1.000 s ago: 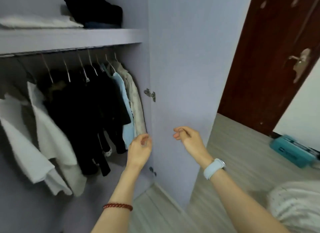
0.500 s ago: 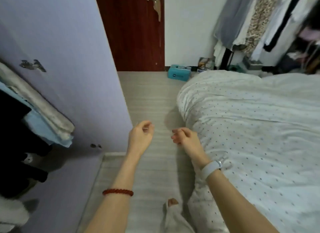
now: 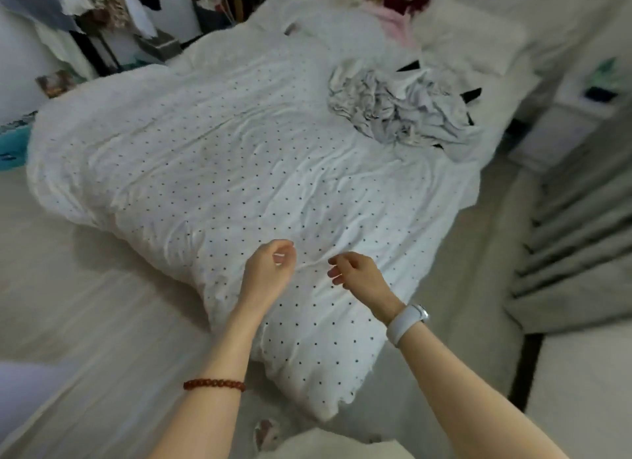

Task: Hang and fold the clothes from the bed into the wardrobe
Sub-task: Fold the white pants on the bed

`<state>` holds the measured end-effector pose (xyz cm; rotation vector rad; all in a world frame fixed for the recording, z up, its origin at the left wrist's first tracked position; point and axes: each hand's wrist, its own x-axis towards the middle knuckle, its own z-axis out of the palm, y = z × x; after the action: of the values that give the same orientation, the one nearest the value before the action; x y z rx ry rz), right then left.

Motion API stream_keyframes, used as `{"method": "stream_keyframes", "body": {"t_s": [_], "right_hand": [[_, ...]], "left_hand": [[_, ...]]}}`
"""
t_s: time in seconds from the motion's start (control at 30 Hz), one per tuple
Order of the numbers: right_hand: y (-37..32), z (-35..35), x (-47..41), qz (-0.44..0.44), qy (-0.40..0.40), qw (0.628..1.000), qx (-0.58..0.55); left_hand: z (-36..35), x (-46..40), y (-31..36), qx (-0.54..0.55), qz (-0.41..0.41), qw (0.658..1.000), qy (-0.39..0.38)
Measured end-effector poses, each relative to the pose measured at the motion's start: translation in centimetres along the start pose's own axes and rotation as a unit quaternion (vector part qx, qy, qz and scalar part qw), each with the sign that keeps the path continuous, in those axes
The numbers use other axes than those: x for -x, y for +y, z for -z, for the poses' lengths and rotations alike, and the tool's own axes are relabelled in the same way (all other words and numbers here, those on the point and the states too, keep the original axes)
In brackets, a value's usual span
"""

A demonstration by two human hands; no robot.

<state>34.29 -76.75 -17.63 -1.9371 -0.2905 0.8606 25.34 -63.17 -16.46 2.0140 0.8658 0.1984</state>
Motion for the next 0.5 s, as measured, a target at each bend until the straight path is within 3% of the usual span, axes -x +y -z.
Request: {"method": "stream_keyframes", "body": {"t_s": [0.23, 0.5], "right_hand": [[9.4, 17.7, 2.8, -0.045, 0.138, 0.989, -0.019], [15.1, 34.7, 4.3, -0.058, 0.202, 0.977, -0.022]], "left_hand": [[-17.2, 1.4, 11.9, -0.009, -0.092, 0.989, -0.114], [-32.0, 4.2, 22.2, -0.004, -0.092, 0.982, -0.165]]}}
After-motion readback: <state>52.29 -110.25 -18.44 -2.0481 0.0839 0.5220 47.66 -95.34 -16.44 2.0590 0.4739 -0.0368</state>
